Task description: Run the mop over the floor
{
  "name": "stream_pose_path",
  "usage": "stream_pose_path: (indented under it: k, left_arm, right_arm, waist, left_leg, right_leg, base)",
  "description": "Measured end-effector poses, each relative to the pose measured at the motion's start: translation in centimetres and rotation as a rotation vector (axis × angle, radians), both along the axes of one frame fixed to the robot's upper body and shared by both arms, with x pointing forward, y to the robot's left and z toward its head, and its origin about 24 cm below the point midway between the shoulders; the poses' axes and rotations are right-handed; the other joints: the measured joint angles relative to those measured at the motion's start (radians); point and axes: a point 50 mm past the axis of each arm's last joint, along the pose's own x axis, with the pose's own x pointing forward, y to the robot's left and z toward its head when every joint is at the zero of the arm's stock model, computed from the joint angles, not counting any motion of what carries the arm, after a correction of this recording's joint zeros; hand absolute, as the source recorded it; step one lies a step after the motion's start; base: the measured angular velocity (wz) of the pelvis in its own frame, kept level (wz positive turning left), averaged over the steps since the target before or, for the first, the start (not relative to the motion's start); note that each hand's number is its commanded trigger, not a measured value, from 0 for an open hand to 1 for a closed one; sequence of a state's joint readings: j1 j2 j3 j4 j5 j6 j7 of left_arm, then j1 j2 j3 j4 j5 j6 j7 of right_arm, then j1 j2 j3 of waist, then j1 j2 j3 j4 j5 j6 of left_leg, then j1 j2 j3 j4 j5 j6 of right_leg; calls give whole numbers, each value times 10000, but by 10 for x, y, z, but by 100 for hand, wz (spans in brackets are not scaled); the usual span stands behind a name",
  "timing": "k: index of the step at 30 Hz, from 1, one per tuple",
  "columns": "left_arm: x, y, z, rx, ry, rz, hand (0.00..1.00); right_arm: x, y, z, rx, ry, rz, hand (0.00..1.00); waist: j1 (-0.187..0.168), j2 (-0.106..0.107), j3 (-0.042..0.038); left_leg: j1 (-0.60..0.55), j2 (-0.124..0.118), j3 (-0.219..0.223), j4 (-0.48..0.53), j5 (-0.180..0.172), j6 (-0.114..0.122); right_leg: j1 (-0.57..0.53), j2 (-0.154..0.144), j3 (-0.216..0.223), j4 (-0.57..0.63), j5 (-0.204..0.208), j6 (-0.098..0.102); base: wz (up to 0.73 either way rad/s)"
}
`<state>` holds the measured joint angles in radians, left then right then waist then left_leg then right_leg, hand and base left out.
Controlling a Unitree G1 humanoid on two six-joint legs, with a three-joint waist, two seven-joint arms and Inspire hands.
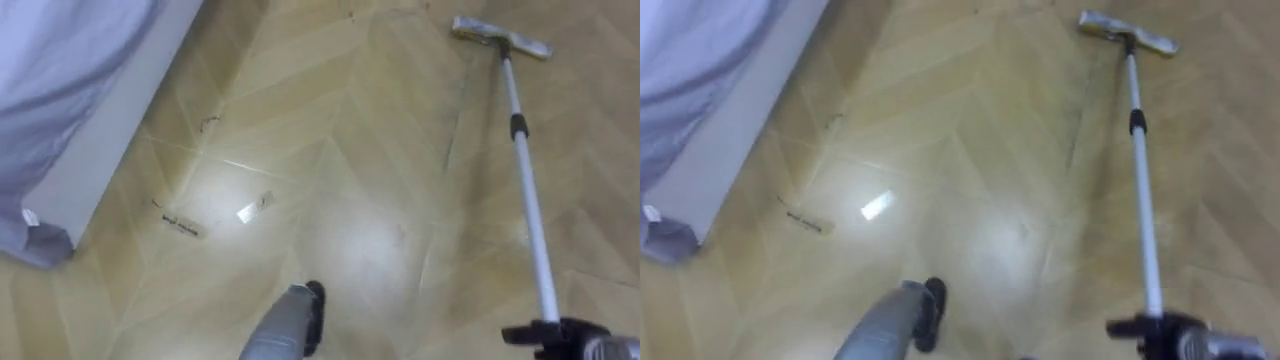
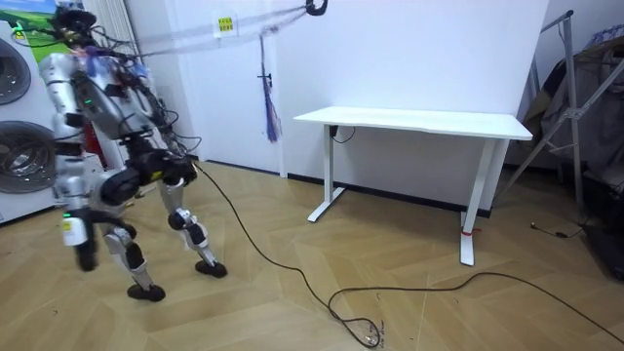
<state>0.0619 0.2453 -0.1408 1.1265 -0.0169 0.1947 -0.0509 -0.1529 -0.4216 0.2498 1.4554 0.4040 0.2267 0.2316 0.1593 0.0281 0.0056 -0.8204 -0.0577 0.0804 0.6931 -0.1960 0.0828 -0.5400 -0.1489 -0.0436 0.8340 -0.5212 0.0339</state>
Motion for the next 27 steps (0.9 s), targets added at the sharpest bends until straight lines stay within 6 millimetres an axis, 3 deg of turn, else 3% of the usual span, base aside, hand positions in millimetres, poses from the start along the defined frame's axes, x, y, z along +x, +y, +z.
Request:
stream_pose_path:
  k: [1,2,3,4,5,6,7,9,11,13,15,16,17,18,20,22,23,25,27]
  left_arm:
    - [6,-4,0,28,-105,-167,0]
    - [10,-11,-1,-8,-287,-228,0]
    - [12,-15,-2,-28,-412,-295,0]
    - [16,-19,-2,-49,-656,-347,0]
    - [21,-21,-1,25,-916,-429,0]
    - [24,-21,0,82,-1051,-441,0]
    - [26,-24,0,197,-1172,-425,0]
    - [21,-30,-2,176,-1037,-456,0]
    - [13,-33,-5,147,-846,-382,0]
    - [4,-31,-6,405,-519,-216,0]
    - [5,-27,-5,524,-493,-35,0]
    - [5,-21,-4,573,-533,261,0]
    - [5,-12,-2,696,-600,526,0]
    - [5,-7,0,777,-624,651,0]
    - [6,11,5,1062,-804,1090,0]
    - [4,15,7,1171,-782,1129,0]
    - [2,15,6,1159,-711,1135,0]
    - [-5,14,5,1083,-510,1156,0]
    - [-4,9,4,958,-493,1047,0]
  right_arm:
    - [-19,5,-6,134,382,-92,100]
    - [-39,7,-10,109,788,-184,100]
    - [-48,9,-11,86,1004,-220,100]
    - [-58,14,-14,60,1270,-241,100]
    - [-62,22,-18,81,1423,-161,100]
    - [-61,26,-20,115,1417,-130,100]
    - [-56,35,-23,136,1343,13,100]
    - [-50,43,-26,59,1230,339,100]
    - [-44,47,-28,-114,1194,577,100]
    - [-20,48,-25,-306,1047,1064,100]
    - [-1,41,-19,-556,795,1174,100]
    - [15,36,-13,-745,608,1185,100]
    - [39,30,-4,-927,119,1198,100]
    - [53,27,2,-1000,-239,1204,100]
    - [106,7,34,-1527,-1857,1437,100]
    - [134,-6,56,-1998,-2894,1683,100]
    - [143,-9,64,-2059,-3375,1635,100]
    - [147,-5,64,-1640,-3846,1168,100]
    - [134,-5,56,-1052,-3933,229,100]
  waist:
    - [-234,45,-21]
    - [-496,174,-86]
    - [-611,298,-144]
    - [-748,470,-203]
    - [-880,536,-172]
    - [-903,628,-151]
    - [-909,622,46]
    - [-944,666,113]
    - [-958,680,127]
    - [-863,531,235]
    - [-781,365,276]
    - [-685,136,306]
    - [-668,7,261]
    - [-666,-193,273]
    - [-368,-532,273]
    - [-29,-583,254]
    - [140,-585,254]
    - [251,-696,290]
    - [160,-747,299]
  left_leg:
    - [266,-301,163,57,-254,211]
    - [504,-429,220,238,-570,378]
    - [607,-442,220,313,-738,434]
    - [848,-428,198,362,-1006,508]
    - [1062,-455,6,337,-1193,534]
    - [1145,-483,-150,324,-1263,522]
    - [1349,-537,-471,248,-1350,500]
    - [1590,-634,-937,-21,-1365,464]
    - [1786,-652,-1279,-242,-1389,403]
    - [1975,-752,-2029,-215,-1525,164]
    - [1822,-790,-2228,282,-1679,-94]
    - [1728,-784,-2202,788,-1816,-335]
    - [1528,-783,-2104,1439,-1892,-475]
    - [1392,-762,-1967,1753,-1895,-481]
    - [767,-331,-1512,3212,-1891,-488]
    - [471,100,-1227,4110,-1850,-558]
    - [300,323,-1068,4603,-1619,-892]
    - [22,441,-990,5108,-1148,-1038]
    - [-161,414,-798,3866,-1451,-894]
  right_leg:
    - [-270,-154,382,941,292,156]
    - [-462,-161,735,1661,845,277]
    - [-486,-128,821,1934,1131,327]
    - [-603,12,1033,2370,1744,345]
    - [-842,193,1288,2774,2174,341]
    - [-994,318,1312,2898,2159,330]
    - [-1348,540,1321,2938,1958,253]
    - [-1820,843,1088,2183,1590,194]
    - [-1968,882,741,559,1507,184]
    - [-1926,993,403,-1446,1799,-93]
    - [-1786,844,54,-1408,2362,-310]
    - [-1773,700,-216,-960,2086,-454]
    - [-1807,572,-432,-458,1692,-581]
    - [-1872,532,-467,-239,1484,-630]
    - [-2051,686,-738,471,1000,-924]
    - [-1974,908,-867,824,751,-1123]
    - [-1803,1064,-821,867,609,-1191]
    - [-1380,1206,-517,740,335,-1217]
    - [-1067,1211,-238,484,238,-1138]
  base:
    - [6]
    - [0]
    - [-9]
    - [-35]
    - [-50]
    - [-73]
    - [-68]
    - [-76]
    - [-62]
    - [-52]
    - [-1]
    - [41]
    - [46]
    - [47]
    - [25]
    - [28]
    - [45]
    - [66]
    - [112]
